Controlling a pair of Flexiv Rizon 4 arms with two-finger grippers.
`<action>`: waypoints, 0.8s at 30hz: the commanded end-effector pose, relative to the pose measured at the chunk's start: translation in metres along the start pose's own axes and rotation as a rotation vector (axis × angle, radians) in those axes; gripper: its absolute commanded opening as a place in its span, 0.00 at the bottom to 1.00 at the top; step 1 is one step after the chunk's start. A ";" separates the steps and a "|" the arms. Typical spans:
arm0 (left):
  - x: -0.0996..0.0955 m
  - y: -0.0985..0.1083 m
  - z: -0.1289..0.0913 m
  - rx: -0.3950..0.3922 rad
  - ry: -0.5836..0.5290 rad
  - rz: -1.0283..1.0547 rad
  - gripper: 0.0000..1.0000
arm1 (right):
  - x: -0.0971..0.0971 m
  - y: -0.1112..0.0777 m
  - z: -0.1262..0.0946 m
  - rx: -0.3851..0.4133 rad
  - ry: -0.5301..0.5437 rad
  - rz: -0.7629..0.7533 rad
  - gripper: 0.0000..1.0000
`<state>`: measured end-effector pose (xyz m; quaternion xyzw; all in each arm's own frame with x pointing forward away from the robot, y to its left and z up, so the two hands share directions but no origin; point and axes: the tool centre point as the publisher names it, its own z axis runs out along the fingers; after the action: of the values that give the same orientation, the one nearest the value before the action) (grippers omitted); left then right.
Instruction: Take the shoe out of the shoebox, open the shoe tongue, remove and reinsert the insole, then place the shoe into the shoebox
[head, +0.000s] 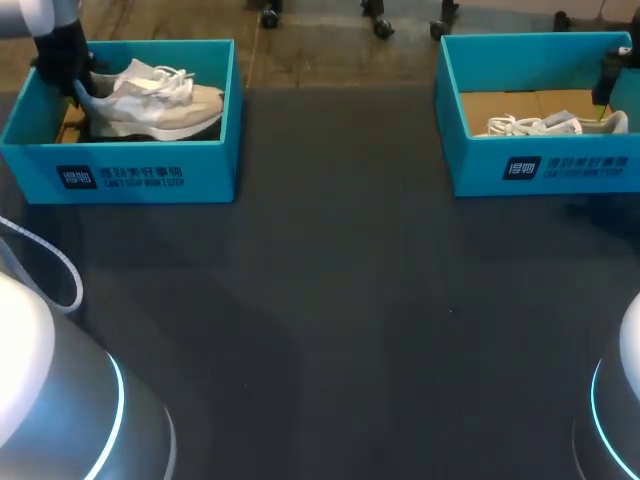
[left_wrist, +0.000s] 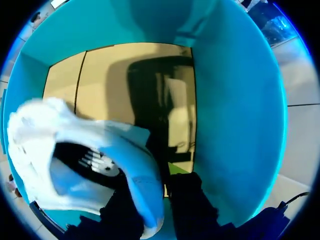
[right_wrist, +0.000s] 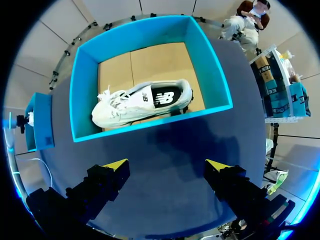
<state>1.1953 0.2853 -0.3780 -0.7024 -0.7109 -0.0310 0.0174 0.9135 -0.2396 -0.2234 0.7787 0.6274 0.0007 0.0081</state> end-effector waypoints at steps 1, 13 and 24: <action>0.008 0.006 -0.007 0.008 0.004 0.001 0.00 | 0.000 0.000 0.000 0.000 0.000 0.000 1.00; 0.017 0.011 -0.030 0.040 0.014 -0.105 0.00 | 0.000 0.000 0.000 0.000 0.000 0.000 1.00; 0.024 0.006 -0.085 0.001 0.000 -0.177 0.00 | 0.000 0.000 0.000 0.000 0.000 0.000 1.00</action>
<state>1.2074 0.3029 -0.3158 -0.6368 -0.7703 -0.0307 0.0148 0.9135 -0.2397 -0.2233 0.7787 0.6273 0.0007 0.0081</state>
